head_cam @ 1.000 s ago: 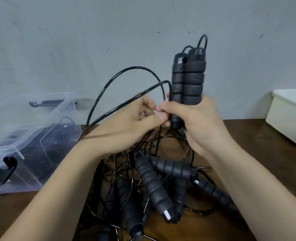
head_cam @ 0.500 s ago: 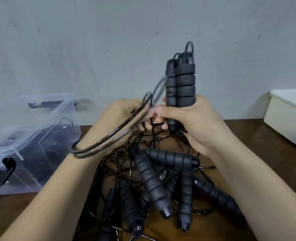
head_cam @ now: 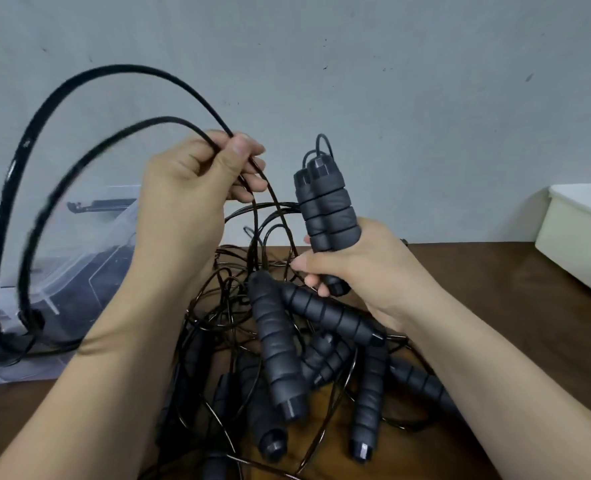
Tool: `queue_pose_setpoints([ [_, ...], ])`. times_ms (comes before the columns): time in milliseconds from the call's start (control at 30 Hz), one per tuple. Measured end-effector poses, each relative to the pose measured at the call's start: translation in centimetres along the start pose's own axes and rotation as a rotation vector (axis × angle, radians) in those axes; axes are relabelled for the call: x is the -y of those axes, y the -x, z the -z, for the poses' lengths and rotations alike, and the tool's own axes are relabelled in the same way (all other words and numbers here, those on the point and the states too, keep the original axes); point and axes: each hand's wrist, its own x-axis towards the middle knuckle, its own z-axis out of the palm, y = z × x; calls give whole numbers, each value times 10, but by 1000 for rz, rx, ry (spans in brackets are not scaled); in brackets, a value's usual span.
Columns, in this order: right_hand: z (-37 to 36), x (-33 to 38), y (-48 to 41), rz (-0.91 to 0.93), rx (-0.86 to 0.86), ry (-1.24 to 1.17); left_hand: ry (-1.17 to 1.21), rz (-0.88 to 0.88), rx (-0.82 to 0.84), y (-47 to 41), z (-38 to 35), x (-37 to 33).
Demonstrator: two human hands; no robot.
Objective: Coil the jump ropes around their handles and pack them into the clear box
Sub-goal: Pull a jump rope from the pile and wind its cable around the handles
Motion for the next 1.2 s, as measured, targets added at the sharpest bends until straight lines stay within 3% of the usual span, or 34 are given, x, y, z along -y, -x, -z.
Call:
queue_pose_setpoints([
  [133,-7,-4,1,151,-118,44,193,183,139,8,-11,-5],
  [300,-6,-5,3,268,-176,164,291,255,180,12,-20,-5],
  [567,-12,-8,2,228,-228,47,464,374,224,23,-41,-7],
  [767,2,5,-2,198,-266,39,117,339,164,26,-37,-5],
  [900,17,15,-3,213,-297,18,-22,508,351,30,-38,-5],
  [1100,28,27,1,237,-327,9,-603,346,540,32,-32,6],
  [1200,37,38,5,271,-371,3,-754,317,587,33,-30,7],
])
